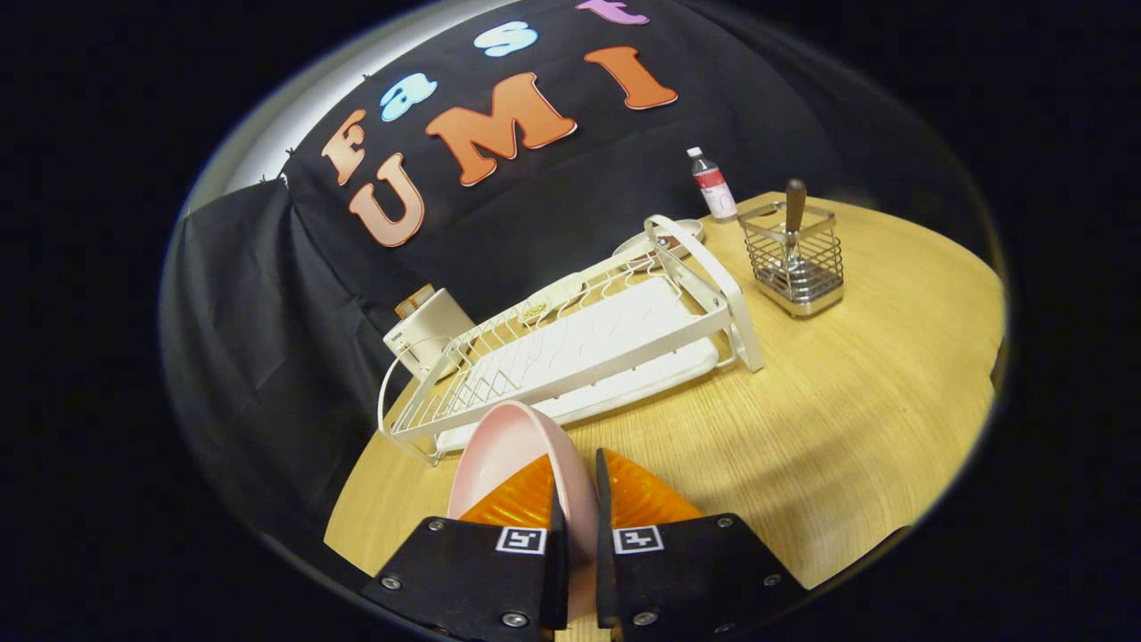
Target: Take the plate from the dish rack, then take the spoon from the basket and place it into the plate.
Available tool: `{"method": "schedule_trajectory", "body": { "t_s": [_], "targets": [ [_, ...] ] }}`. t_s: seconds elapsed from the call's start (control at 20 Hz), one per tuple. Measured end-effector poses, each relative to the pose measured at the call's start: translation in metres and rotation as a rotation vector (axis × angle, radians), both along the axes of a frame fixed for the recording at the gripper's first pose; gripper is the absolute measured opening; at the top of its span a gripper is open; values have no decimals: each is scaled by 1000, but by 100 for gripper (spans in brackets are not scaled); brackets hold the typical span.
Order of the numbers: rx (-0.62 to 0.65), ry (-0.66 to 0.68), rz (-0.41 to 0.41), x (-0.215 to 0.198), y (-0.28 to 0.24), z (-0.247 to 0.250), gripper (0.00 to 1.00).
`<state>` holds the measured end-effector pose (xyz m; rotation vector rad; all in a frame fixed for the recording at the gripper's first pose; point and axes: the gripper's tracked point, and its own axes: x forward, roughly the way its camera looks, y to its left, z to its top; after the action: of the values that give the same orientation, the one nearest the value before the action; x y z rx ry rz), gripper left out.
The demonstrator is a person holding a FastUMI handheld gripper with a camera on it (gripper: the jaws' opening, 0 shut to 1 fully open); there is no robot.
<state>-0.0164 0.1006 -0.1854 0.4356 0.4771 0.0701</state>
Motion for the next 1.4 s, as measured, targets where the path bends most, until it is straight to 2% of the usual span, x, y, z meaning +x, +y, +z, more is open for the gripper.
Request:
{"method": "schedule_trajectory", "body": {
  "t_s": [0.45, 0.8, 1.0, 1.15, 1.25, 1.4],
  "targets": [
    [105, 72, 4, 1, 1, -31, 13],
    [36, 87, -8, -3, -12, -39, 19],
    [-31, 56, -23, 0, -28, -32, 33],
    [-118, 21, -43, 3, -51, -22, 57],
    [-188, -9, -69, 6, -71, -13, 69],
    [-319, -76, -131, 12, -107, 9, 79]
  ]
}}
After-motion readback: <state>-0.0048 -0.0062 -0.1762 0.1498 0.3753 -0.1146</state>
